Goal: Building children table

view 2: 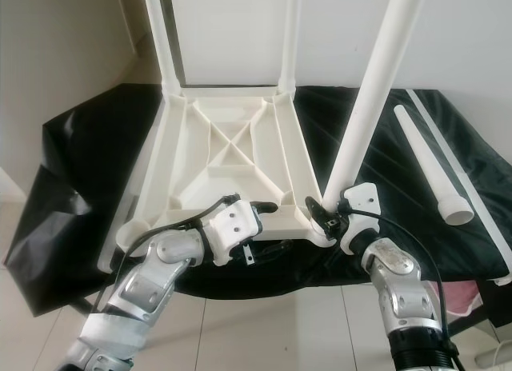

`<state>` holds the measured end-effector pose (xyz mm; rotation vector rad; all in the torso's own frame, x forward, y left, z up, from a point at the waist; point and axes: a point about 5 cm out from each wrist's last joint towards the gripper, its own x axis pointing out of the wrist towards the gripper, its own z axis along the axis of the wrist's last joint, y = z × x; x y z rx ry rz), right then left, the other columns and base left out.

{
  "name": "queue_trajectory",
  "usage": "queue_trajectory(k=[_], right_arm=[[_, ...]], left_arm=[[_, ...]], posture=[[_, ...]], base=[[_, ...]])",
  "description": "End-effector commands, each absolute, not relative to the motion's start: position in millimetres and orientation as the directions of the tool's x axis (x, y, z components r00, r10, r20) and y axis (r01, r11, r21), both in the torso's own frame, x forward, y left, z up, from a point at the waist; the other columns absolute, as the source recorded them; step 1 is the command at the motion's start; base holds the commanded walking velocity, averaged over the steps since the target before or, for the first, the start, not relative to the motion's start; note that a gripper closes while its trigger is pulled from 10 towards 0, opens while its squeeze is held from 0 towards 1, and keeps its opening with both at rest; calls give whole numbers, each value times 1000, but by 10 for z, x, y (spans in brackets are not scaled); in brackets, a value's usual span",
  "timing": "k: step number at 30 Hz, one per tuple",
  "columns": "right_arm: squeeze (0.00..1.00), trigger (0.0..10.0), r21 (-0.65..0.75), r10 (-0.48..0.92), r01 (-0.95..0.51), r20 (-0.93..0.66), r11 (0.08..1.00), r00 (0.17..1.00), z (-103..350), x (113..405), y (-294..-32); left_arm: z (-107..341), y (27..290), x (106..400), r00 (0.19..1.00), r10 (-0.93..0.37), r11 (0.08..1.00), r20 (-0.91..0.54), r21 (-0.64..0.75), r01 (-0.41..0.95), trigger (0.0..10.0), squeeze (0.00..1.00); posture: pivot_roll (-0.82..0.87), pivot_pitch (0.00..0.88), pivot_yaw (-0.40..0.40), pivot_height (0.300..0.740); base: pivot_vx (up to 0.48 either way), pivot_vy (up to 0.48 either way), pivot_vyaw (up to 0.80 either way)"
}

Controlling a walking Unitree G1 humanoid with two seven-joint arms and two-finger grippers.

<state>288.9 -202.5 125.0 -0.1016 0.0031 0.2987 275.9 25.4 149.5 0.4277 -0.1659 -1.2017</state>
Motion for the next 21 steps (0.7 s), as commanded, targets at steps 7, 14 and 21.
queue_trajectory(k=[7, 14, 21], right_arm=[[0, 10000, -60, -30, 21, -149, 998, 988, 968, 2821, -2059], [0, 10000, -24, -132, 130, -143, 991, 981, 956, 2805, -1923], [0, 10000, 64, -386, 395, -122, 916, 914, 974, 2758, -1725]], left_arm=[[1508, 239, 2779, 383, -920, 316, -87, 413, 854, 10000, 0], [1510, 232, 2782, 380, -921, 314, -86, 415, 854, 10000, 0], [1513, 229, 2779, 382, -921, 316, -83, 418, 852, 10000, 0]], posture=[[-87, 0, -8, 740], [-86, 0, -12, 740], [-75, 0, -16, 740]], base=[[0, 0, 0], [0, 0, 0], [0, 0, 0]])
